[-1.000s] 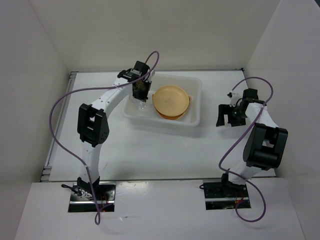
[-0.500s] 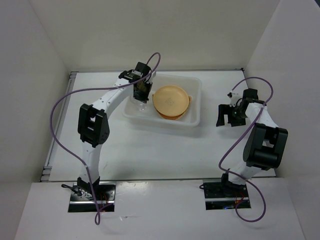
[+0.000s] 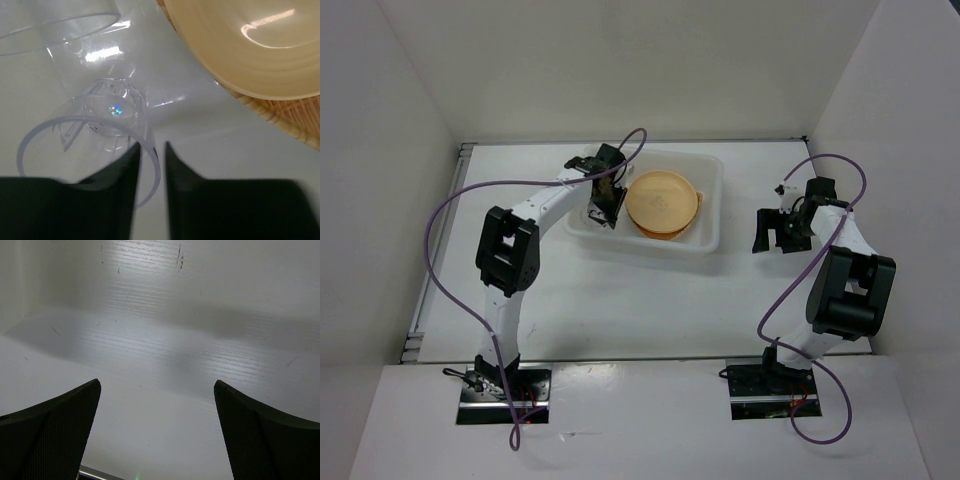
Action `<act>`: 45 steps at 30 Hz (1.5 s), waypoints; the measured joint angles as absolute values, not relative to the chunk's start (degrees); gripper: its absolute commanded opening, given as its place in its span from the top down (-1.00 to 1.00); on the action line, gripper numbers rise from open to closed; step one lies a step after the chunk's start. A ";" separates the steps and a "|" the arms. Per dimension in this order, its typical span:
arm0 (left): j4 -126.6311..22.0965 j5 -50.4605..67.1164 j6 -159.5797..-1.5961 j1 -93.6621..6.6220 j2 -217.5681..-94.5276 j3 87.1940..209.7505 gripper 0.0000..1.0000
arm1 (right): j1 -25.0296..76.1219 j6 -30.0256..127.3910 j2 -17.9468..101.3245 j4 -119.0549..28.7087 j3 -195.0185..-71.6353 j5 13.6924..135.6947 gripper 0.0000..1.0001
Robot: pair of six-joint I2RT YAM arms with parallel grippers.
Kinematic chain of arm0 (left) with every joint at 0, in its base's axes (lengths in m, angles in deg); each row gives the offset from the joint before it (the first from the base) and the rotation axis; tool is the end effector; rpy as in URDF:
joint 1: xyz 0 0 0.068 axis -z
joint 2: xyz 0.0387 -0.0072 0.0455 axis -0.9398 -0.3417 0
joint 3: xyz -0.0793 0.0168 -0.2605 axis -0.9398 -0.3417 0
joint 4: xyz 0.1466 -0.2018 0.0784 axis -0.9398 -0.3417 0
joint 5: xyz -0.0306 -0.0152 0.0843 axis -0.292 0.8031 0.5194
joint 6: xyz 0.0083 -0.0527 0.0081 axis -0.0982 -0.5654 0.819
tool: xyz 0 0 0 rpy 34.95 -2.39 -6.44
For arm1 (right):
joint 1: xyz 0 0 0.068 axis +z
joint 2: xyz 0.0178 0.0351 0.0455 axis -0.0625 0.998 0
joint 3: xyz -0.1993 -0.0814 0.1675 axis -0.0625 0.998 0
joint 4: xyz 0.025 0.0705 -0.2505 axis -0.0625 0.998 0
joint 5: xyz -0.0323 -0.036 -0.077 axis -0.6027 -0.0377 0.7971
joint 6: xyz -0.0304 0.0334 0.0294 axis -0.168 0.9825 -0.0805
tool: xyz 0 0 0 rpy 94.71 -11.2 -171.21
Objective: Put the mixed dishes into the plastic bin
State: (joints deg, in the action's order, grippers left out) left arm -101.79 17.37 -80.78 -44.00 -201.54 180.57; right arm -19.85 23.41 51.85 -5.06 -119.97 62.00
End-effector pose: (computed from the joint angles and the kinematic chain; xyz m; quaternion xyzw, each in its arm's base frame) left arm 0.4094 -0.1994 0.2289 0.1193 0.9671 -0.0664 0.2146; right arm 0.2976 -0.0740 0.2107 -0.0496 0.9681 0.1140 0.2176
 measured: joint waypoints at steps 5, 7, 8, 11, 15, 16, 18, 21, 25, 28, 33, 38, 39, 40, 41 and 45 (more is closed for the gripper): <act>-102.12 17.87 -81.22 -44.00 -201.52 179.57 -1.00 | -19.11 22.40 51.85 -4.10 -121.70 61.97 -0.96; -102.27 18.92 -81.61 -44.00 -201.50 179.59 -1.00 | -18.02 21.11 51.87 -2.68 -125.26 61.28 -0.96; -102.40 19.55 -81.87 -44.00 -201.35 179.72 -1.00 | -17.21 20.44 51.87 -1.76 -128.08 60.49 -0.96; -103.25 21.71 -82.83 -44.00 -200.32 181.45 -1.00 | -14.17 18.62 51.98 -1.34 -138.01 57.95 -0.96; -102.05 24.93 -85.04 -44.11 -195.34 185.31 -1.00 | -8.25 16.44 52.77 -2.74 -148.56 54.72 -0.96; -100.85 25.58 -85.89 -44.37 -192.98 185.82 -1.00 | -6.39 15.91 53.05 -3.27 -149.61 54.52 -0.96; -97.99 26.09 -88.14 -45.09 -187.18 185.73 -1.00 | -1.27 14.25 54.69 -4.25 -150.77 54.89 -0.96; -93.55 25.74 -91.31 -48.17 -177.78 183.74 -1.00 | 7.03 12.26 60.26 -4.99 -152.72 56.36 -0.96; -91.06 26.46 -94.90 -53.07 -167.29 176.88 -1.00 | 15.77 10.84 72.68 -4.93 -159.82 57.14 -0.96; -91.19 27.31 -97.83 -53.48 -162.42 168.18 -1.00 | 19.95 10.65 80.53 -5.58 -166.31 58.06 -0.96; -94.88 27.88 -102.83 -53.75 -155.86 152.38 -1.00 | 24.30 10.62 85.33 -9.78 -169.57 60.49 -0.96; -98.23 28.34 -107.68 -55.74 -151.25 148.97 -1.00 | 25.59 10.71 85.68 -14.96 -170.00 60.47 -0.96; -98.31 28.45 -108.43 -56.04 -150.51 148.97 -1.00 | 25.59 10.93 85.71 -16.19 -170.00 60.49 -0.96; -98.51 28.56 -108.89 -56.24 -149.92 148.99 -1.00 | 25.59 11.21 85.73 -17.67 -170.00 60.47 -0.96; -98.75 28.58 -109.65 -56.41 -149.44 149.01 -1.00 | 25.59 11.63 85.79 -19.16 -170.00 60.47 -0.96; -99.82 28.58 -109.63 -57.00 -149.59 149.51 -1.00 | 25.72 12.90 86.12 -23.97 -170.00 60.47 -0.96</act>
